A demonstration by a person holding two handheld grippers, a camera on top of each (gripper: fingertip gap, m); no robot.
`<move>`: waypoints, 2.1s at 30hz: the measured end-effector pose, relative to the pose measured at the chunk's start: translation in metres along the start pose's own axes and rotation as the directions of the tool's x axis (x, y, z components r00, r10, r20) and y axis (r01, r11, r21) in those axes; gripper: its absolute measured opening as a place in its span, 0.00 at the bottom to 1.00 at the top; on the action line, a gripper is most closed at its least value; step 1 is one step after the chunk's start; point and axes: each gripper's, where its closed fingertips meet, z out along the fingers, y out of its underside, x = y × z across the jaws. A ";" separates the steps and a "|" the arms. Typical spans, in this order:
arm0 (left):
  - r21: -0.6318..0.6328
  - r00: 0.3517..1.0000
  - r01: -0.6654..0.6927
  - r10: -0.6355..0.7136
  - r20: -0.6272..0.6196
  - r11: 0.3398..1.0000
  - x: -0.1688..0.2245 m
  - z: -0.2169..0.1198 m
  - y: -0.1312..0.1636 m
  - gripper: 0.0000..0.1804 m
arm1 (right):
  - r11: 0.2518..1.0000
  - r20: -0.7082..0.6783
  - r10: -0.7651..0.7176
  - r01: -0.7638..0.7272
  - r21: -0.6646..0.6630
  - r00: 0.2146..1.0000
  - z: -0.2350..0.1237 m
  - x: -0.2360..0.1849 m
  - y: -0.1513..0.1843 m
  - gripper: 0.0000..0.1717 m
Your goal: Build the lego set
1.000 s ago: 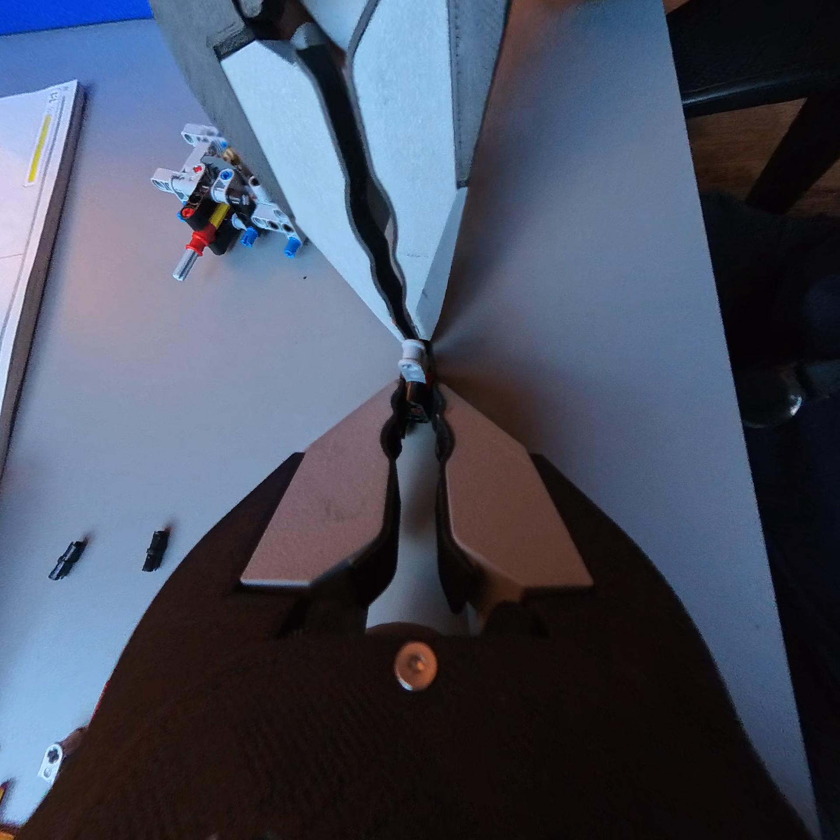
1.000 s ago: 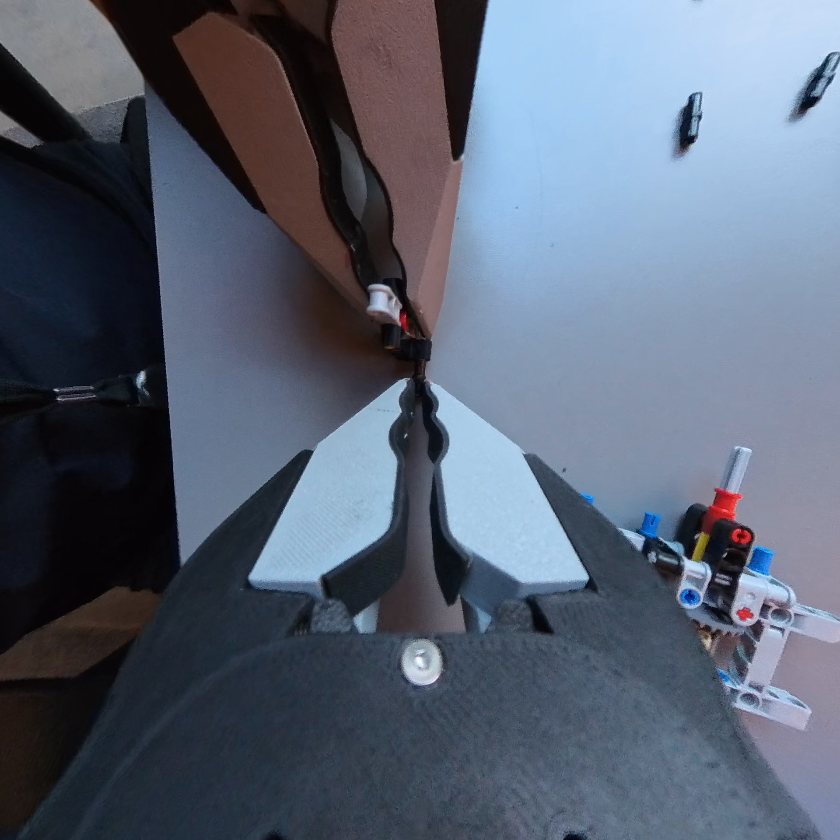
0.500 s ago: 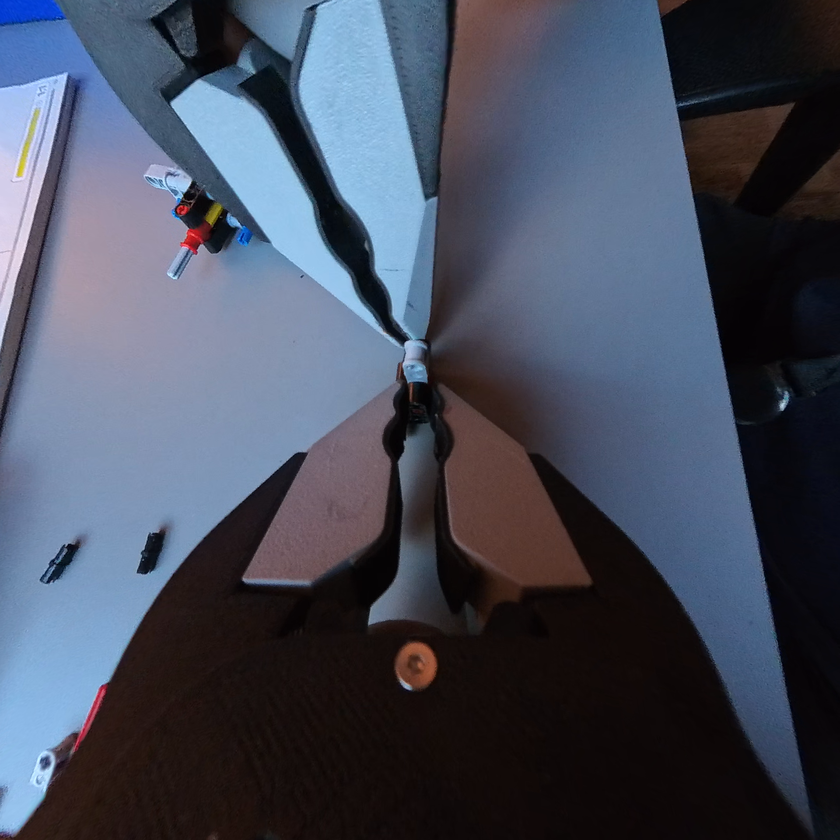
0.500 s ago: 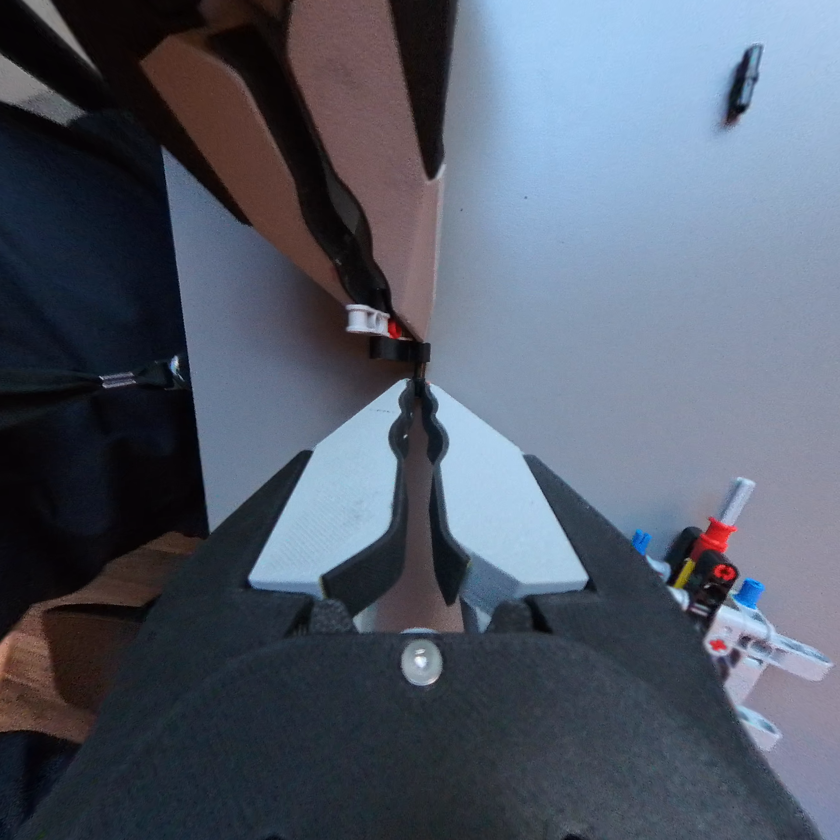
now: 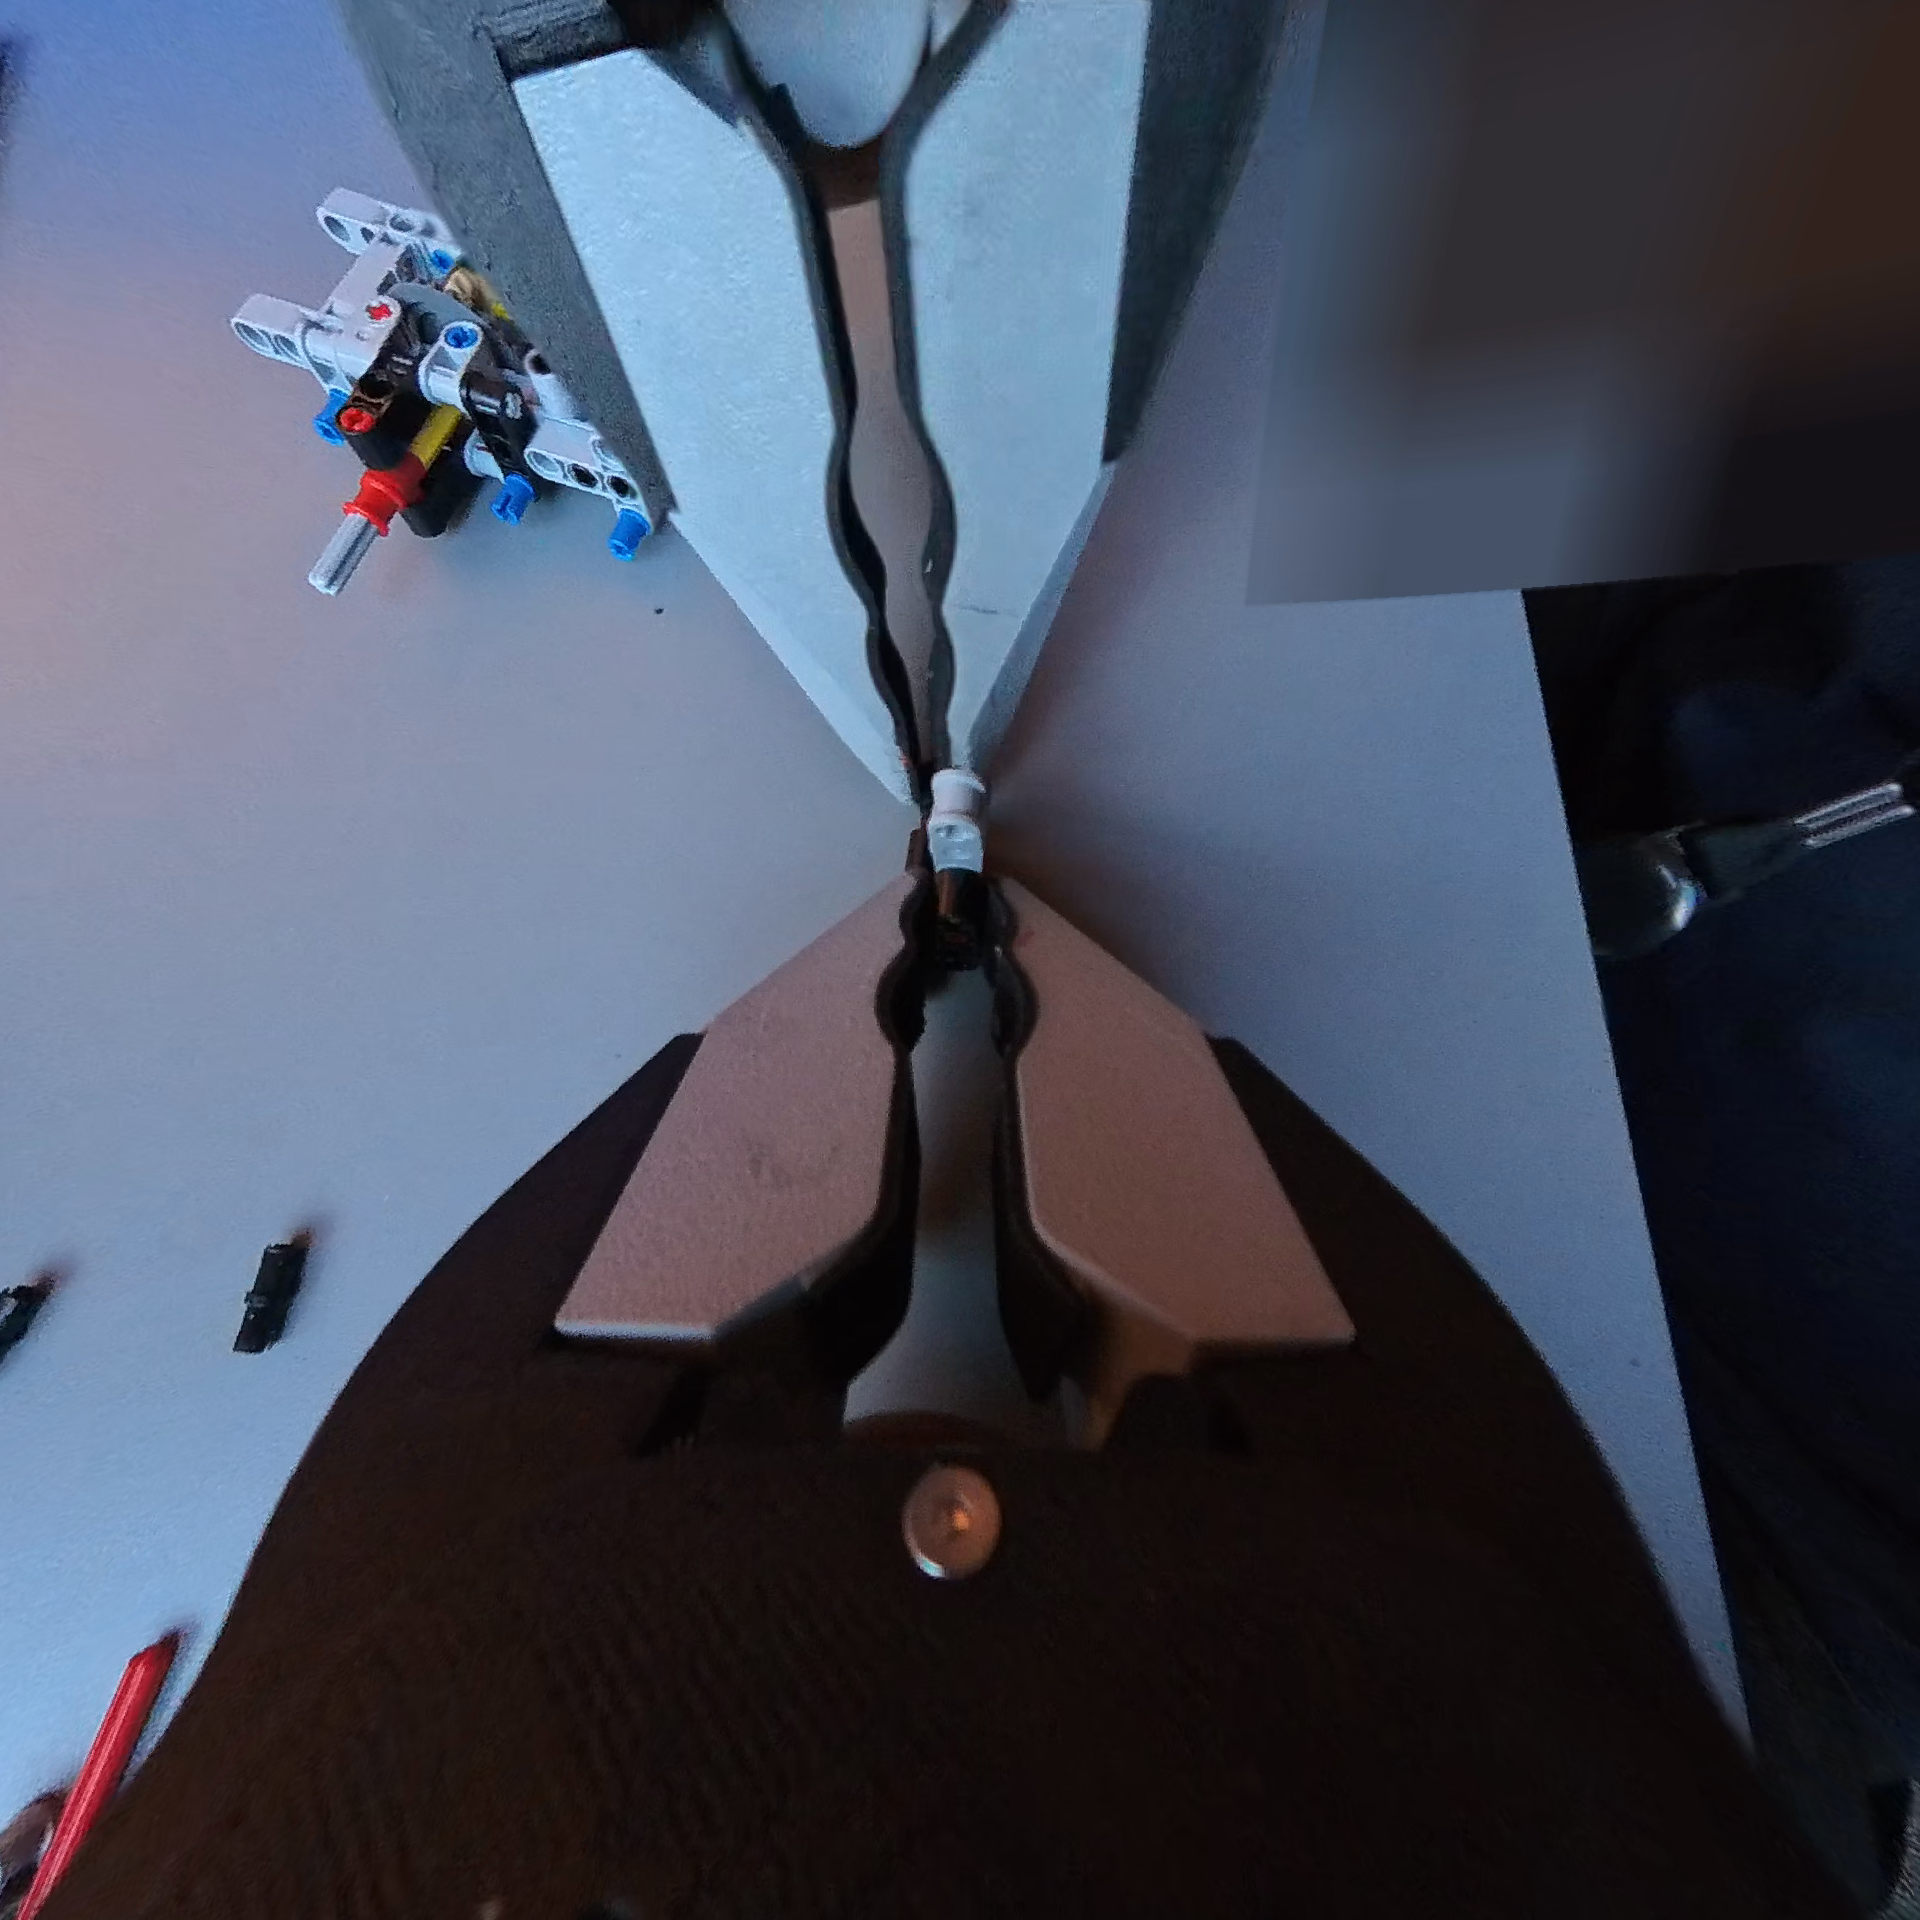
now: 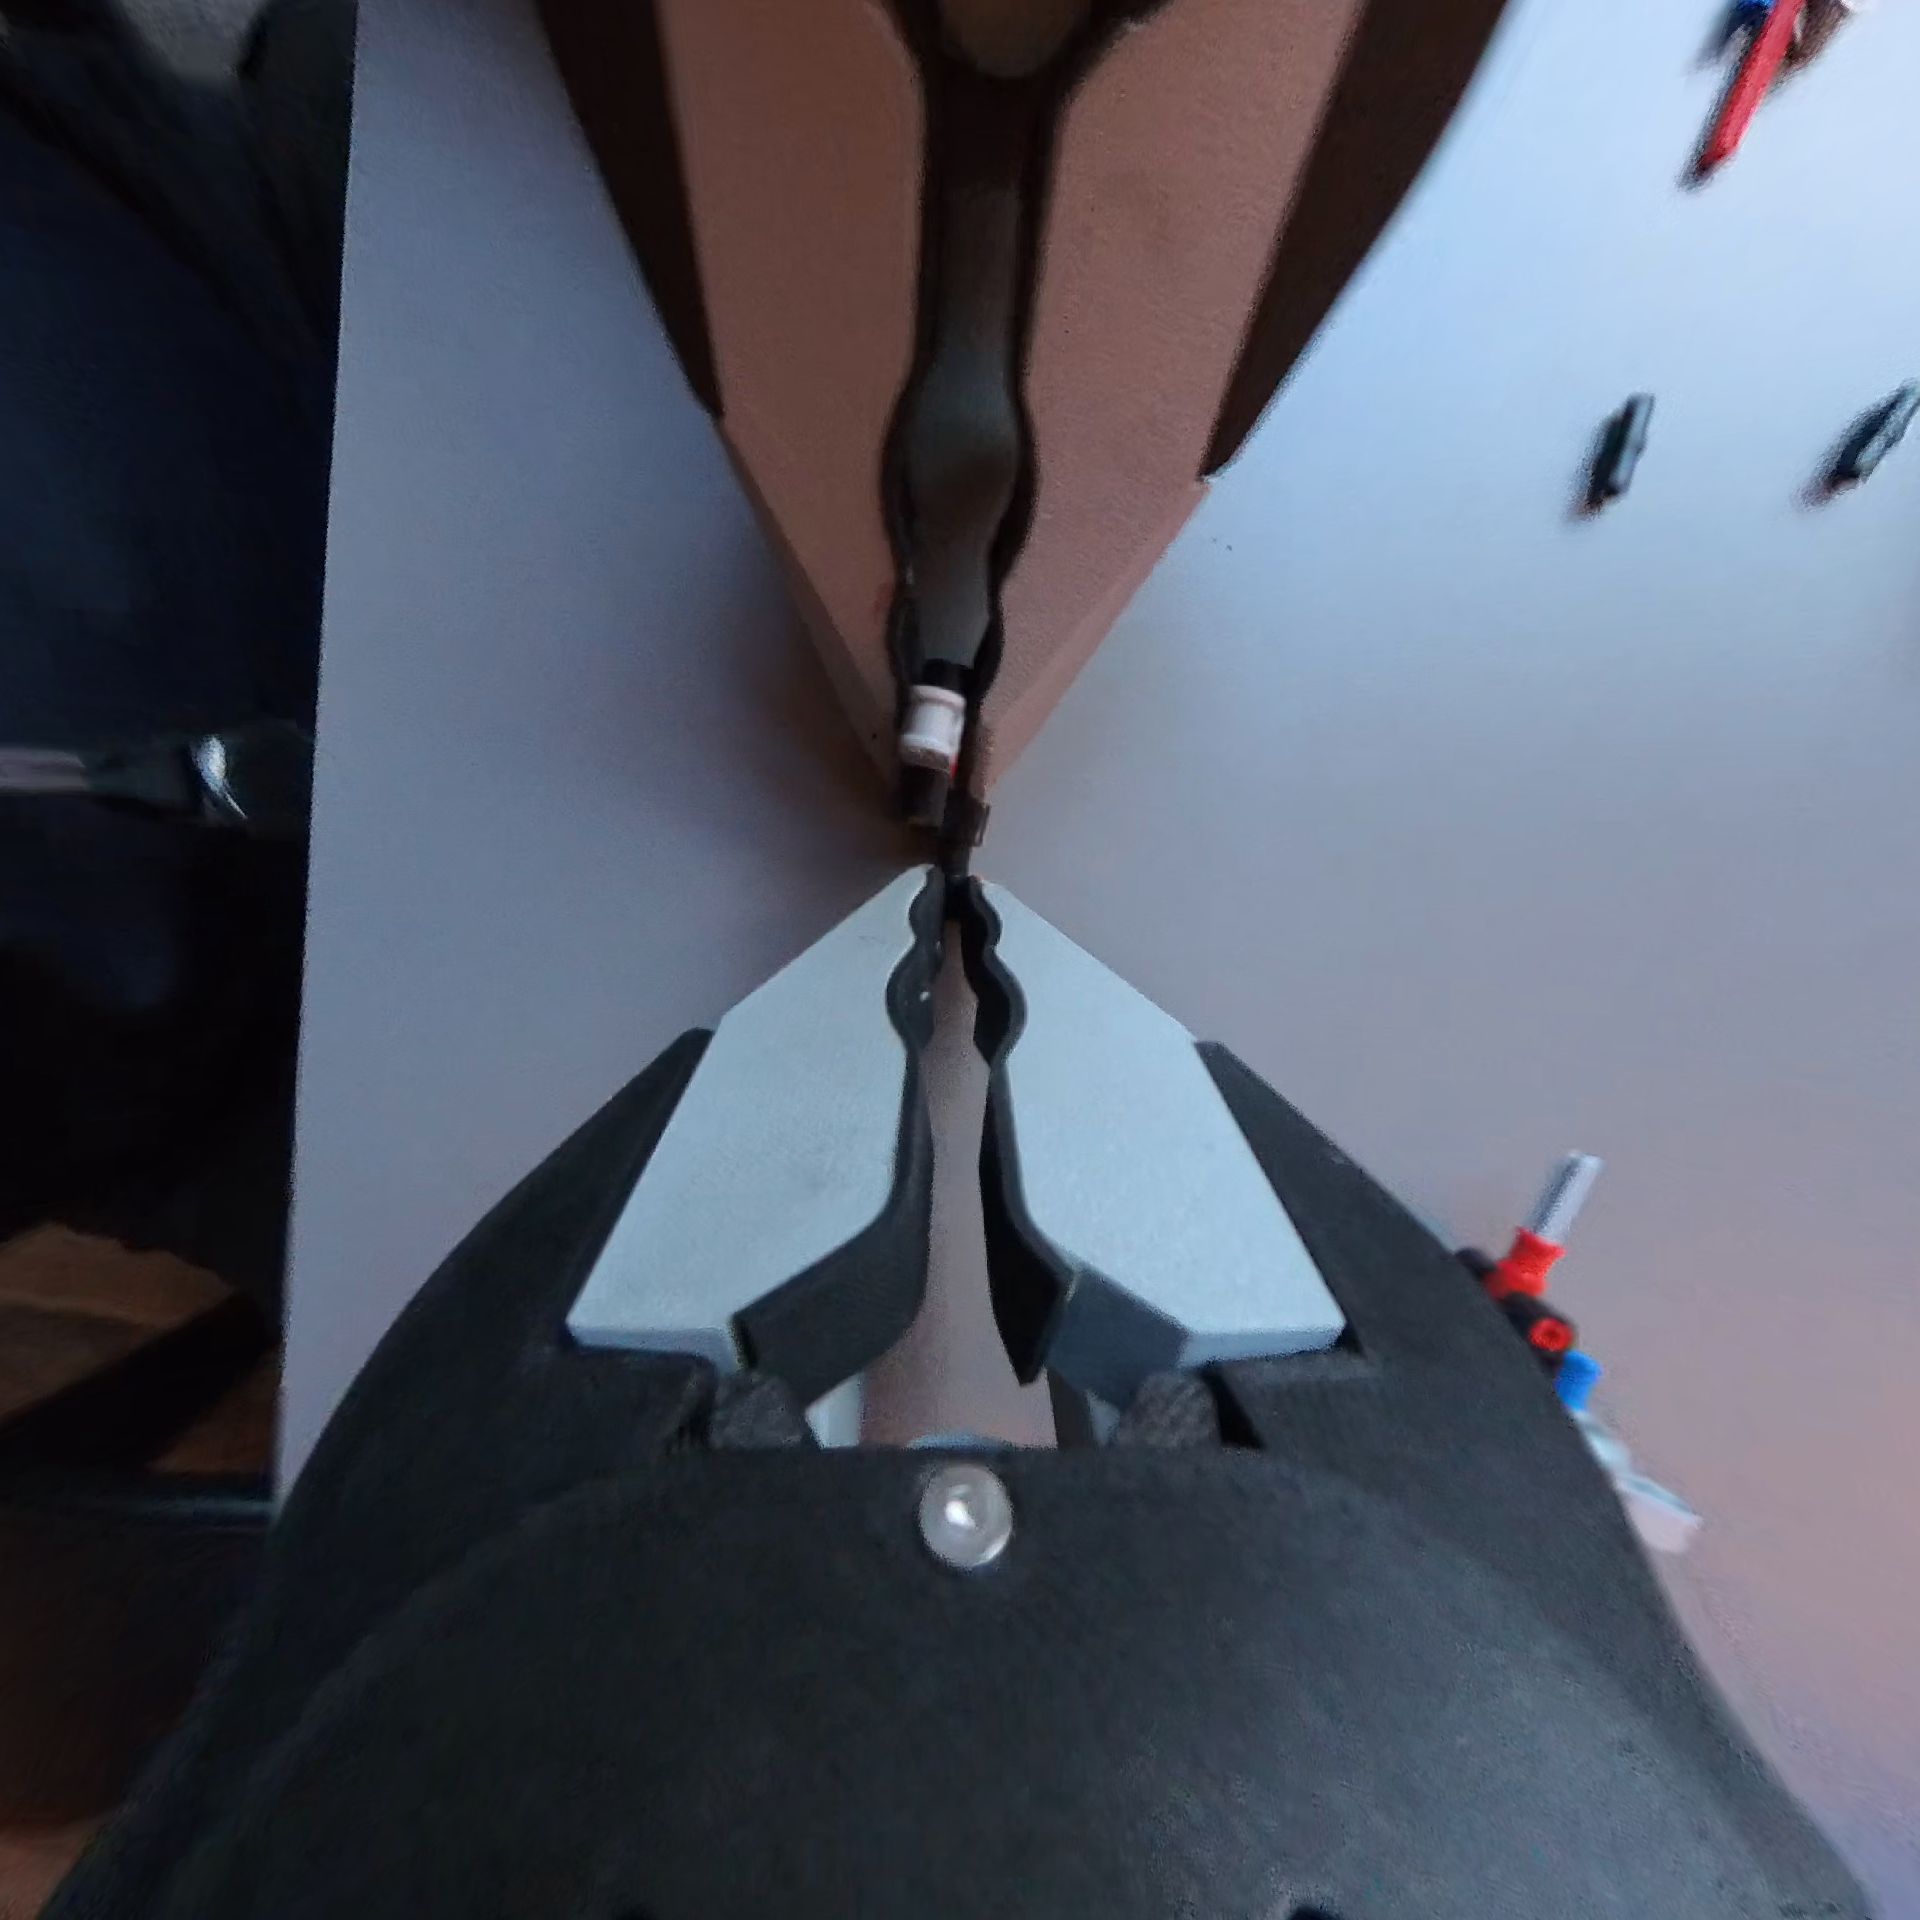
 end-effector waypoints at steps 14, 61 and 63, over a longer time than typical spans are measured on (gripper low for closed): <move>0.012 0.997 0.075 -0.075 -0.001 0.997 -0.001 0.000 -0.001 0.03 | 0.916 0.078 0.321 -0.331 0.226 0.944 -0.002 -0.003 -0.001 0.00; 0.017 0.997 0.082 -0.082 0.004 0.996 -0.002 -0.001 -0.001 0.03 | 0.981 -0.225 0.080 -0.037 0.190 0.971 -0.019 -0.010 0.015 0.08; 0.017 0.997 0.081 -0.081 0.004 0.997 -0.001 -0.001 -0.001 0.03 | 0.978 -0.216 0.101 -0.057 0.199 0.971 -0.020 -0.009 0.014 0.09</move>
